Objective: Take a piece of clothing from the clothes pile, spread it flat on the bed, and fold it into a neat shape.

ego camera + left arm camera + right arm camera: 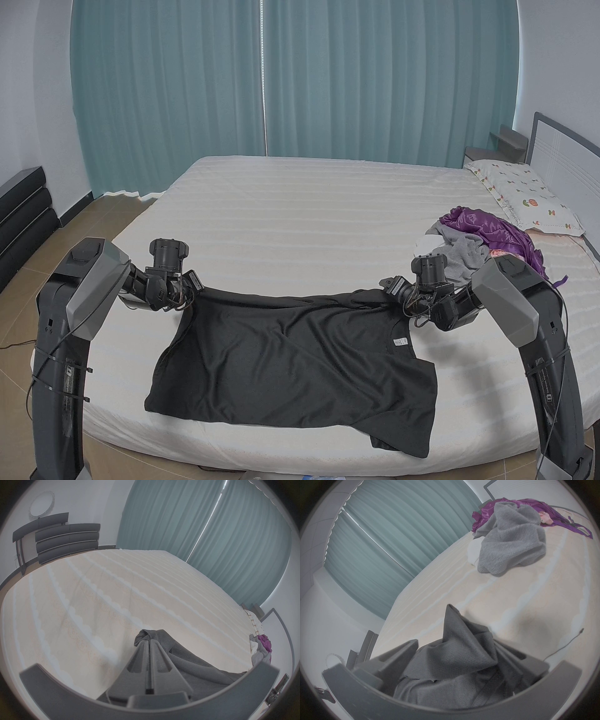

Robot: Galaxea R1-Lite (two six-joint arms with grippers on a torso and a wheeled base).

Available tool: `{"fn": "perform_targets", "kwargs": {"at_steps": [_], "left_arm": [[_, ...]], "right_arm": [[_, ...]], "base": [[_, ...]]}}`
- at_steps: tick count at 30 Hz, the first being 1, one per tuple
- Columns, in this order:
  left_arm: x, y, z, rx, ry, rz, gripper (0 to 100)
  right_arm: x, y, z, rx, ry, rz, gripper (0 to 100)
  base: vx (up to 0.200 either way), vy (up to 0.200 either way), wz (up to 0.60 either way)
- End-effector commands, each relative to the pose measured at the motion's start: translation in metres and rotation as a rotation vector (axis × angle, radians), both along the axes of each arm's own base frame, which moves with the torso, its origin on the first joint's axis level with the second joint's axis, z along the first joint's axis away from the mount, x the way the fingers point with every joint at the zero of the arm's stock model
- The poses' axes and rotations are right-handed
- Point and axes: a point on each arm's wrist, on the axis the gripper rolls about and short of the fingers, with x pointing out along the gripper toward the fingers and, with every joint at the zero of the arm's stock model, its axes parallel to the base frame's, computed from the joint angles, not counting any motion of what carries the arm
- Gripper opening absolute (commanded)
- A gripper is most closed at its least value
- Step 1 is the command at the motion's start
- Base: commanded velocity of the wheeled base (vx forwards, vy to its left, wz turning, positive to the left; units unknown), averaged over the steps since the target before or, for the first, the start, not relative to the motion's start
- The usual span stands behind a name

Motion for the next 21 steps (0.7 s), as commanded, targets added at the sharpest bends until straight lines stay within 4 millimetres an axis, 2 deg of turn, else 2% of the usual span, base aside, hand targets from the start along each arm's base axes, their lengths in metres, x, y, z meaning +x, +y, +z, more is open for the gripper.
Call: {"fn": "perform_targets", "kwargs": {"at_steps": [1,7,15,19,21], "left_arm": [[0.0,0.0,0.0,-0.002,0.002,0.003,0],[0.0,0.0,0.0,-0.002,0.0,0.003,0],[0.005,0.0,-0.005,-0.022,-0.017,0.023,0],[0.01,-0.001,-0.009,-0.038,-0.027,0.036,0],[0.013,-0.001,-0.006,-0.057,-0.048,0.055,0]], "right_arm": [[0.006,0.007,-0.014,-0.004,0.011,0.012,0],[0.011,0.008,-0.006,0.003,-0.016,0.01,0],[0.035,0.001,0.028,0.022,-0.171,-0.069,0],[0.048,-0.001,0.033,0.018,-0.241,-0.125,0],[0.049,-0.001,0.023,0.003,-0.236,-0.149,0]], "base": [[0.0,0.0,0.0],[0.0,0.0,0.0],[0.0,0.0,0.0],[0.0,0.0,0.0],[0.0,0.0,0.0]]}}
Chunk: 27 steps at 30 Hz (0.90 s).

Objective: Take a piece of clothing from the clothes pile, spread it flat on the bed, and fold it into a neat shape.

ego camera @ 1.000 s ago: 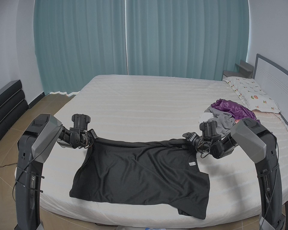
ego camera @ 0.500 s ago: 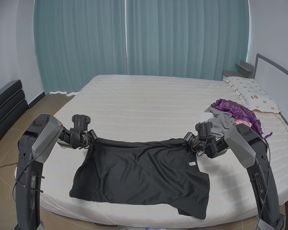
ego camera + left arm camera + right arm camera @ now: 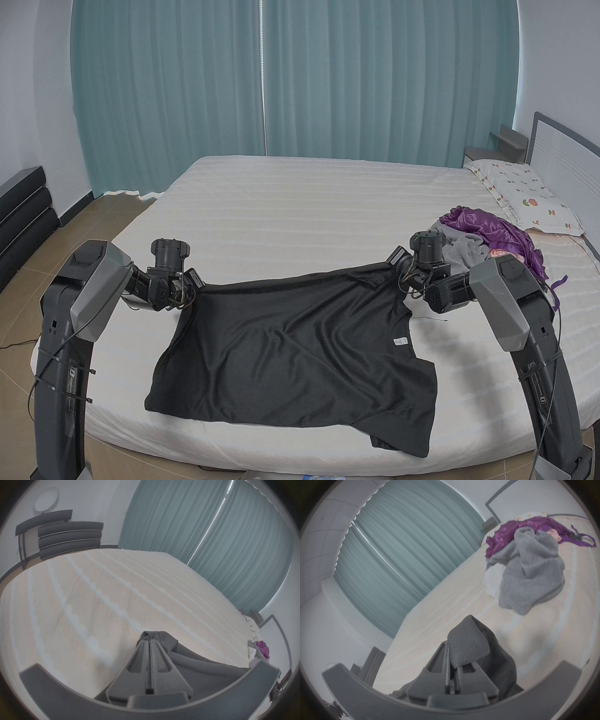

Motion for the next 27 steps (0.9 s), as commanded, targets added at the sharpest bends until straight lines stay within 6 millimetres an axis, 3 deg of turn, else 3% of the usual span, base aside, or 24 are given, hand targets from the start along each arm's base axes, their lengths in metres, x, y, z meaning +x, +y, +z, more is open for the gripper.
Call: {"fn": "perform_targets", "kwargs": {"at_steps": [1,6,7,9,10,16,20,23,27], "left_arm": [[0.008,0.0,-0.002,-0.037,-0.031,0.035,0],[0.014,-0.001,-0.005,-0.067,-0.047,0.057,0],[0.014,-0.001,-0.008,-0.067,-0.043,0.056,0],[0.015,-0.001,-0.01,-0.068,-0.043,0.057,0],[0.015,-0.002,-0.011,-0.068,-0.041,0.055,100],[0.015,0.0,-0.013,-0.067,-0.037,0.06,100],[0.009,0.009,-0.008,-0.067,-0.021,0.077,100],[0.001,0.016,0.008,-0.072,-0.03,0.088,100],[-0.026,0.034,0.048,-0.113,-0.036,0.071,100]], "right_arm": [[0.009,-0.003,-0.013,-0.011,-0.03,-0.057,0],[0.009,0.0,-0.03,-0.013,-0.059,-0.055,0],[0.009,0.0,-0.035,-0.015,-0.052,-0.051,100],[0.008,0.0,-0.039,-0.018,-0.04,-0.05,100],[0.008,0.0,-0.039,-0.018,-0.039,-0.05,100],[0.009,-0.001,-0.032,-0.015,-0.04,-0.058,100],[-0.008,-0.007,-0.015,-0.005,0.014,-0.052,100],[-0.027,-0.01,-0.001,0.034,0.055,-0.021,100],[-0.064,-0.017,0.023,0.067,0.069,0.036,100]], "base": [[0.0,0.0,0.0],[0.0,0.0,0.0],[0.0,0.0,0.0],[0.0,0.0,0.0],[0.0,0.0,0.0],[0.0,0.0,0.0],[0.0,0.0,0.0],[0.0,0.0,0.0],[0.0,0.0,0.0]]}}
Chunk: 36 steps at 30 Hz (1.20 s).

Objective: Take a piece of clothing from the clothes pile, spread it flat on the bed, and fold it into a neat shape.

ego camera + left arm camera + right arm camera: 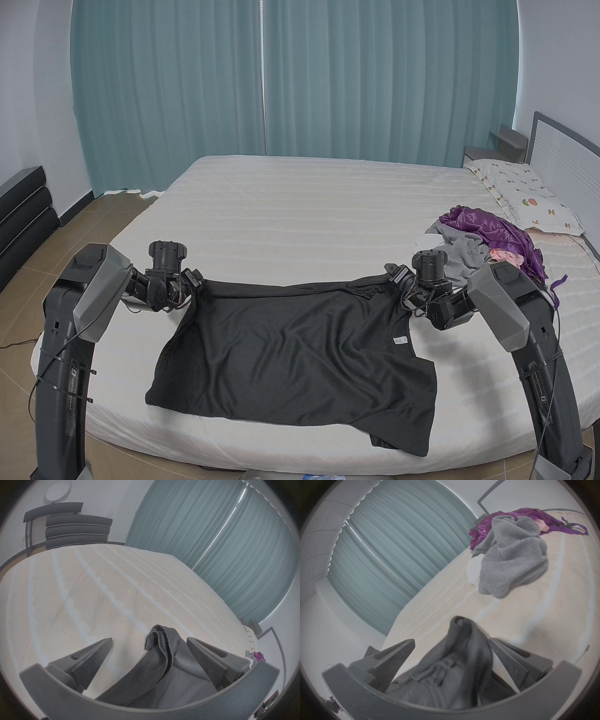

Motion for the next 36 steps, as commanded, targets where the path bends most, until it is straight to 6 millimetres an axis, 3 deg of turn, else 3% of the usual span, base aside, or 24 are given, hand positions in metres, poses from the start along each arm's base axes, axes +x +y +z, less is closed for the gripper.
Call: {"fn": "perform_targets", "kwargs": {"at_steps": [1,4,7,8,9,11,13,18,27,36], "left_arm": [[-0.042,0.028,0.064,-0.053,-0.022,-0.006,100],[-0.069,0.041,0.078,-0.102,-0.009,-0.012,100],[-0.097,0.048,0.078,-0.171,0.027,-0.01,100],[-0.097,0.048,0.078,-0.171,0.027,-0.01,100],[-0.115,0.052,0.075,-0.208,0.046,-0.016,100],[-0.133,0.052,0.068,-0.228,0.073,-0.016,100],[-0.142,0.05,0.064,-0.233,0.085,-0.016,100],[-0.18,0.046,0.04,-0.248,0.147,-0.018,100],[-0.216,0.042,0.021,-0.31,0.202,-0.01,100],[-0.221,0.042,0.015,-0.308,0.211,-0.01,100]], "right_arm": [[-0.057,-0.012,0.063,0.067,0.011,0.065,100],[-0.083,-0.013,0.073,0.082,0.022,0.079,100],[-0.113,-0.015,0.076,0.117,0.039,0.113,100],[-0.113,-0.015,0.076,0.117,0.039,0.113,100],[-0.133,-0.016,0.074,0.141,0.058,0.137,100],[-0.149,-0.017,0.07,0.164,0.074,0.138,100],[-0.157,-0.014,0.066,0.176,0.088,0.141,100],[-0.203,-0.014,0.06,0.243,0.168,0.136,100],[-0.232,-0.029,0.042,0.236,0.287,0.094,100],[-0.249,-0.034,0.024,0.15,0.38,0.139,100]], "base": [[0.0,0.0,0.0],[0.0,0.0,0.0],[0.0,0.0,0.0],[0.0,0.0,0.0],[0.0,0.0,0.0],[0.0,0.0,0.0],[0.0,0.0,0.0],[-0.04,0.0,0.0],[-0.2,0.156,0.0],[-0.044,0.044,0.0]]}}
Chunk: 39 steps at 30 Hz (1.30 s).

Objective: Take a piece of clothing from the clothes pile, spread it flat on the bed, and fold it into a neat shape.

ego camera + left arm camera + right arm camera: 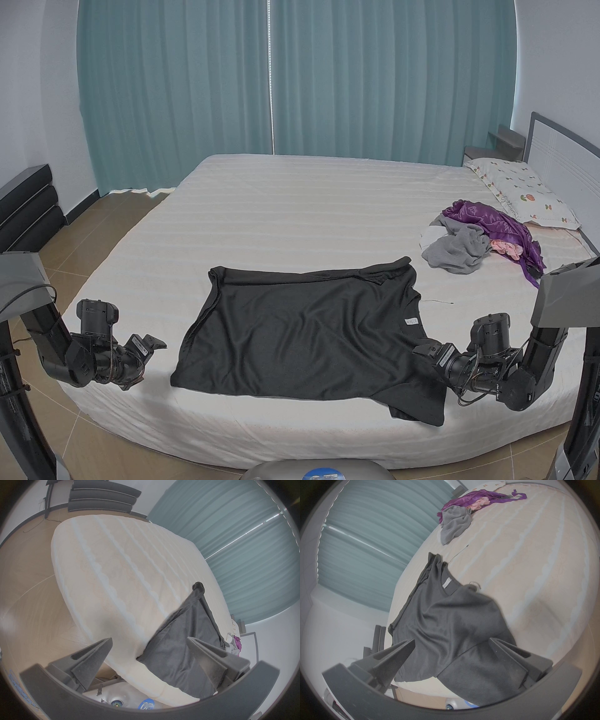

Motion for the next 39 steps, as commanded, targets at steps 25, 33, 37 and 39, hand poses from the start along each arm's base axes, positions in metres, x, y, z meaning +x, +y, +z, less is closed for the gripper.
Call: {"fn": "perform_targets", "kwargs": {"at_steps": [25,33,37,39], "left_arm": [[-0.004,-0.019,0.001,-0.029,0.008,-0.024,100],[-0.005,-0.018,0.001,-0.019,0.01,-0.022,100],[-0.005,-0.018,0.0,-0.01,0.016,-0.02,100],[-0.006,-0.018,0.0,-0.002,0.016,-0.013,100]], "right_arm": [[-0.006,-0.003,0.006,-0.018,-0.011,0.011,100],[-0.013,-0.005,0.001,-0.069,0.005,0.041,100],[-0.016,-0.003,-0.002,-0.083,0.022,0.061,100],[-0.017,0.001,-0.01,-0.091,0.046,0.078,100]], "base": [[0.0,-0.088,0.0],[0.0,-0.1,0.0],[0.0,0.0,0.0],[0.0,0.0,0.0]]}}
